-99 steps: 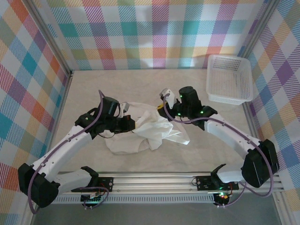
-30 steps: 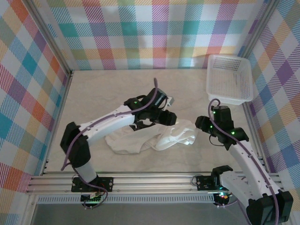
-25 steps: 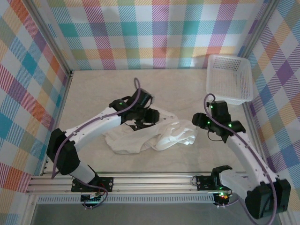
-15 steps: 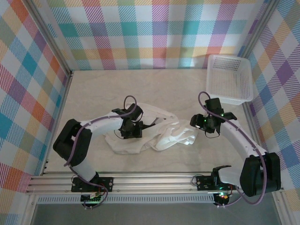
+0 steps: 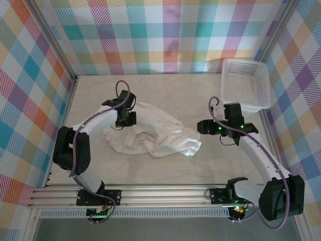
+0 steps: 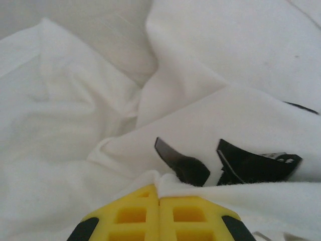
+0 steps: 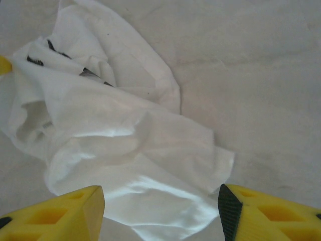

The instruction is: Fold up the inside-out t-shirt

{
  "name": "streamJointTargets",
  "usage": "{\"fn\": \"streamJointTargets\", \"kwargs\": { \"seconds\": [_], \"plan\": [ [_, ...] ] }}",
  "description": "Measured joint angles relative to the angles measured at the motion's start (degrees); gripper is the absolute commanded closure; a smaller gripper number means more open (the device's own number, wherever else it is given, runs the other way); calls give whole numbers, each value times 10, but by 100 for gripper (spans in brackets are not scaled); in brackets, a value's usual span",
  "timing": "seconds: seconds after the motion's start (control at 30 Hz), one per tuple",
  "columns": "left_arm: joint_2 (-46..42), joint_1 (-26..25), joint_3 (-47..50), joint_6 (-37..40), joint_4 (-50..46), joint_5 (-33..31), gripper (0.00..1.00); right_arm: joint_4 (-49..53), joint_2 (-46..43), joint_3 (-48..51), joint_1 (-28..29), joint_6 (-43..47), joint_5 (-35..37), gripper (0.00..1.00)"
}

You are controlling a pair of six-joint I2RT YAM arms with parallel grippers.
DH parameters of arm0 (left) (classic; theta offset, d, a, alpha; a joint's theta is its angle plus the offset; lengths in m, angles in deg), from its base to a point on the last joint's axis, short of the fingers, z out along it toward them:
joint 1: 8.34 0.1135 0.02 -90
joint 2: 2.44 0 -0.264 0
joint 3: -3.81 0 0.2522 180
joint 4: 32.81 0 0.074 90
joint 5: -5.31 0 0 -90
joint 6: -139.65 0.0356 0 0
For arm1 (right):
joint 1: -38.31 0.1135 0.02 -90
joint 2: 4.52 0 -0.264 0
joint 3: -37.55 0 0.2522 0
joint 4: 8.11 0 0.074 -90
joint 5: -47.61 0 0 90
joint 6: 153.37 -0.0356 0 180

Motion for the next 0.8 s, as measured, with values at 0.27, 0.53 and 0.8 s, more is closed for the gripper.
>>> {"fn": "streamJointTargets", "kwargs": {
  "seconds": [0.27, 0.53, 0.8],
  "plan": [
    [51, 67, -22, 52, 40, -31, 100, 10, 152, -50, 64, 68, -14, 53],
    [80, 99, -47, 93, 80, 29, 100, -5, 232, -36, 83, 11, -45, 38],
    [81, 101, -48, 96, 81, 61, 100, -62, 276, -25, 107, -40, -69, 44]
  ]
}}
